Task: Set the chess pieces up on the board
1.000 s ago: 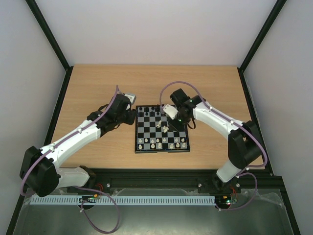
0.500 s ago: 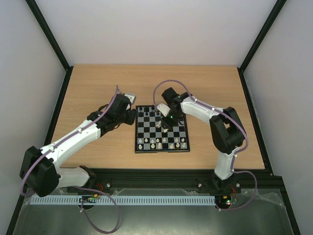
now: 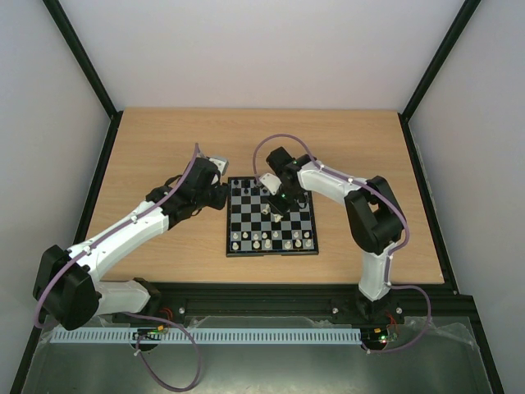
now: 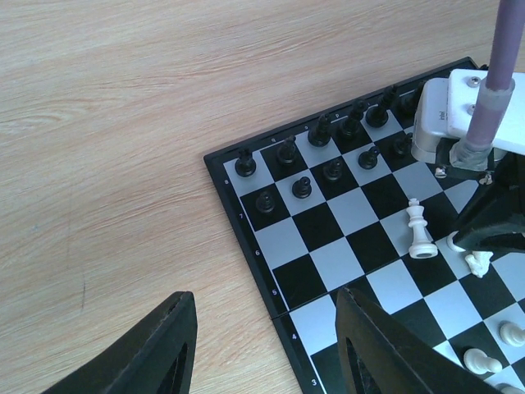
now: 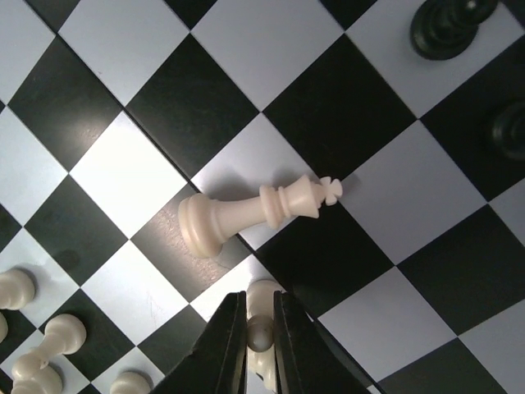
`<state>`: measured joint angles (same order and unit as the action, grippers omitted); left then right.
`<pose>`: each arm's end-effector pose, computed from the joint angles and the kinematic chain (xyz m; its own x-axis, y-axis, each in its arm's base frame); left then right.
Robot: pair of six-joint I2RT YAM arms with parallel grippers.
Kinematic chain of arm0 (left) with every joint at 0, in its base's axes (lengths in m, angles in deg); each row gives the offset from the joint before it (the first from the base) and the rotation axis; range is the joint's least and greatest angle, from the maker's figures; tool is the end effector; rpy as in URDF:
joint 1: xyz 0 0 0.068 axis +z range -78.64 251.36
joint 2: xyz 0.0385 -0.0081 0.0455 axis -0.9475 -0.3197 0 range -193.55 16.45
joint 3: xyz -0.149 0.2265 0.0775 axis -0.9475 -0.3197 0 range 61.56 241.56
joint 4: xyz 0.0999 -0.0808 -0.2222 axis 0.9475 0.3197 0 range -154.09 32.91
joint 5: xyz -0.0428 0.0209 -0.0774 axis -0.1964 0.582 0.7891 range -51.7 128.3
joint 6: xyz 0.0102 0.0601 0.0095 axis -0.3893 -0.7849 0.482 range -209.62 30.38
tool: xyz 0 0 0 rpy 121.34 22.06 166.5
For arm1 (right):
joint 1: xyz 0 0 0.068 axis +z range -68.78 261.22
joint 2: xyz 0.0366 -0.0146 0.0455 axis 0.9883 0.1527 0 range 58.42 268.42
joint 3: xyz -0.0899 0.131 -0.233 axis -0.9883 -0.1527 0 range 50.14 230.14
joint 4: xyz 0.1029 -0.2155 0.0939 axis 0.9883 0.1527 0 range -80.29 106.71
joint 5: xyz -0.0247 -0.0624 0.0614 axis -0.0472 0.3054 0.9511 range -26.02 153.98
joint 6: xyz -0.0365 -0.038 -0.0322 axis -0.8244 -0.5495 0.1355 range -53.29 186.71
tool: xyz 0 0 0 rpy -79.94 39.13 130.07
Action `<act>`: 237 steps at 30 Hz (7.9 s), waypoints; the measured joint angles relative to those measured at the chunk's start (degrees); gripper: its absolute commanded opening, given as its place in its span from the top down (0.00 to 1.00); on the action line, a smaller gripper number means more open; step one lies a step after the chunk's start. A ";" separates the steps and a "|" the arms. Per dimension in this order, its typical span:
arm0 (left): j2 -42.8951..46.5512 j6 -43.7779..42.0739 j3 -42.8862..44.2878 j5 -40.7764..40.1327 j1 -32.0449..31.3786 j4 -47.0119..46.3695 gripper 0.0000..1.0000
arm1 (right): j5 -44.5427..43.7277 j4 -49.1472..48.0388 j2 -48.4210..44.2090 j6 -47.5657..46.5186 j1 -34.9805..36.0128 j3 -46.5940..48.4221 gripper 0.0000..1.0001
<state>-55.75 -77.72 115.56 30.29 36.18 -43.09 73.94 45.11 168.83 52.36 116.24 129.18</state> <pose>0.2295 -0.1537 0.2801 -0.6050 0.1764 -0.7764 0.3652 0.9280 -0.0737 0.3219 0.2354 0.1860 -0.5750 -0.7011 -0.4216 -0.7883 0.6128 0.0561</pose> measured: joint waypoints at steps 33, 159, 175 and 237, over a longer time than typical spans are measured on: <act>-1.38 -0.07 0.00 0.50 0.00 0.39 0.52 | 1.79 -2.32 -16.70 -5.03 1.53 -16.81 0.97; -3.13 -0.20 0.00 1.03 0.00 0.81 0.51 | -12.68 1.14 -2.64 -44.41 4.37 -5.51 0.86; -3.23 3.72 0.02 7.82 0.02 -0.04 0.49 | -2.43 0.94 -7.85 -30.58 -4.55 -6.67 0.87; -15.63 32.61 -5.22 34.99 -3.52 -31.01 0.98 | 19.37 -9.51 -23.93 -6.78 -5.73 -16.55 0.51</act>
<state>-71.38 -45.11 110.33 65.29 32.66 -74.11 93.30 35.60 144.90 45.59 110.52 112.64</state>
